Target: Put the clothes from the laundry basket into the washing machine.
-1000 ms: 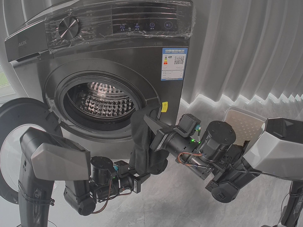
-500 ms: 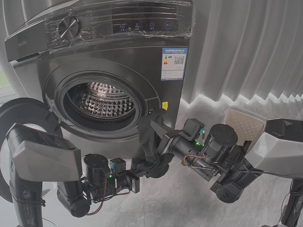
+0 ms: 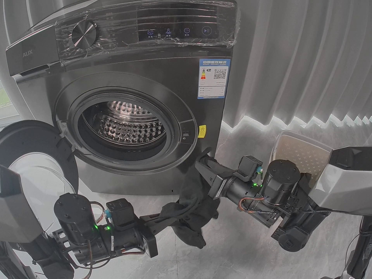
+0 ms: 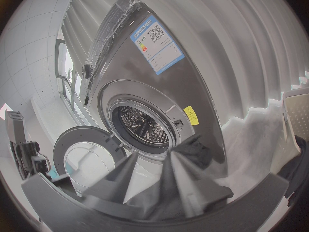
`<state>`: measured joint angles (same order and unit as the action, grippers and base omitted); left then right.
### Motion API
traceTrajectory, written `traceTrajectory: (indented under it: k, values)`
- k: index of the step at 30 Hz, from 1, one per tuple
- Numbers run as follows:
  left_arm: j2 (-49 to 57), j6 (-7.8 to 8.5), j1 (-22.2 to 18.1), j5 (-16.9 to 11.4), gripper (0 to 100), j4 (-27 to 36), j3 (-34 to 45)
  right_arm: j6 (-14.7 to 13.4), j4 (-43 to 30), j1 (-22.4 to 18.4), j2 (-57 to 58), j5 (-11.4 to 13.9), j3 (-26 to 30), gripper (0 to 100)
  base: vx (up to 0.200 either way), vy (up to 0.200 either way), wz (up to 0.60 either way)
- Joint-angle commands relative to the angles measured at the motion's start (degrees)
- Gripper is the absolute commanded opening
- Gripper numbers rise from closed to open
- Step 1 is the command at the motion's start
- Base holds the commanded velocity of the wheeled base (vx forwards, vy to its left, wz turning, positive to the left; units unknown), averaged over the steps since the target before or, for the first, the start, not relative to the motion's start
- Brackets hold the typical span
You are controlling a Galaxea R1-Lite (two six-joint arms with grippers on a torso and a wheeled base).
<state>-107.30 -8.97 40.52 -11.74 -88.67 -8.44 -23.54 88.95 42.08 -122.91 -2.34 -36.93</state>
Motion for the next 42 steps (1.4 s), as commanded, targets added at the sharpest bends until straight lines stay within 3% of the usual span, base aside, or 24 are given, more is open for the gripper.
traceTrajectory:
  k: [1,6,10,18,28,42]
  values:
    - [5.7,-0.26,0.52,-0.04,0,-0.01,-0.18,0.07,-0.01,-0.69,1.09,-0.12,3.35,100,0.0,0.0,0.0]
    - [5.17,-0.34,0.61,0.23,0,-0.01,-2.81,4.12,-0.01,-2.0,3.73,0.06,11.26,100,0.0,0.0,0.0]
    - [4.91,-0.34,0.61,1.1,0,-0.01,-6.07,5.61,-0.01,-2.09,6.8,0.06,13.72,100,0.0,0.0,0.0]
    - [0.95,-0.34,0.87,10.33,0,-0.01,-11.87,5.79,-0.01,-2.18,7.07,0.23,14.86,100,0.0,0.0,0.0]
    - [0.95,-0.61,0.52,14.82,0,-0.01,-14.24,6.84,-0.01,-2.62,6.71,0.23,14.78,100,0.0,0.0,0.0]
    - [2.71,-0.96,1.05,15.61,0,-0.01,-16.26,6.93,0.08,-1.48,6.54,0.41,15.92,100,0.0,0.0,0.0]
